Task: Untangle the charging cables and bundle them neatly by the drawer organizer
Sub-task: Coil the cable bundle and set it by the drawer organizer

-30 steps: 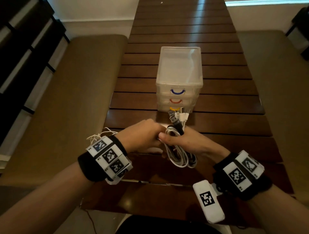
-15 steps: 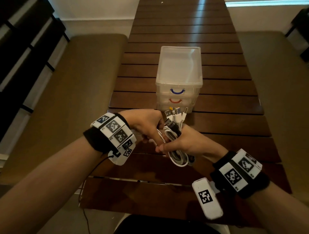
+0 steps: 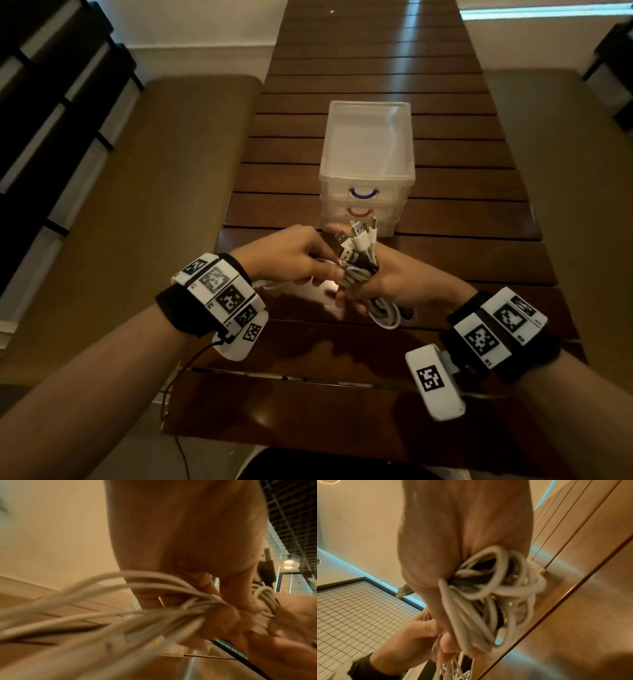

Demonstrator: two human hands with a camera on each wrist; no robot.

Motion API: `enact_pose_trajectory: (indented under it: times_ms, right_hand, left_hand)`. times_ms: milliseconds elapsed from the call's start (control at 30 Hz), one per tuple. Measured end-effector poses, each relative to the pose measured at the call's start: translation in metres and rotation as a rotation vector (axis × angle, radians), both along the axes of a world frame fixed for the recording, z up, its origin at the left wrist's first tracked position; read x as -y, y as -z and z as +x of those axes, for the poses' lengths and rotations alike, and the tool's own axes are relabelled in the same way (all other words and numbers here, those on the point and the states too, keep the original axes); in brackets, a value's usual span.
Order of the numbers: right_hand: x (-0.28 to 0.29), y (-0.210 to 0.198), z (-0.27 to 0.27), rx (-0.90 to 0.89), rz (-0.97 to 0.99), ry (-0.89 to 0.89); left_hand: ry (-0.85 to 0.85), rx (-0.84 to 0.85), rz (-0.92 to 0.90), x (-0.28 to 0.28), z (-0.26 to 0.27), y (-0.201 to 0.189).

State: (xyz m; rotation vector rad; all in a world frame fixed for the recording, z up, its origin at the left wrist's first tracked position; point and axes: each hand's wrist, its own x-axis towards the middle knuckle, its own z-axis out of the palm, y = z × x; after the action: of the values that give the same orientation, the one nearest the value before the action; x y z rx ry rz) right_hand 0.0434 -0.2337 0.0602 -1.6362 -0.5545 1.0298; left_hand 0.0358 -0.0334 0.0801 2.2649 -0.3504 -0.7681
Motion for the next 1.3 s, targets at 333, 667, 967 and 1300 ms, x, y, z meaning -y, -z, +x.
enact_pose_trajectory:
  times_ms: [333,667,967,1300]
  right_hand:
    - [-0.018,0.008,-0.006,0.376,-0.210,0.075]
    - [-0.011,-0.004,-0.004,0.139,-0.017,0.082]
    - [-0.005,0.018,-0.022,-0.181,-0.072,0.101]
    - [-0.009,0.014,-0.033,0.024,-0.168,0.167]
  left_hand:
    - [-0.009,0.256,0.086,0.010,-0.011,0.002]
    - [-0.254,0.441,-0.168,0.024,-0.015,0.019]
    - [-0.234,0.515,-0.065,0.028,-0.025,0.040]
    - [-0.187,0.307,-0.141,0.023,-0.019,0.034]
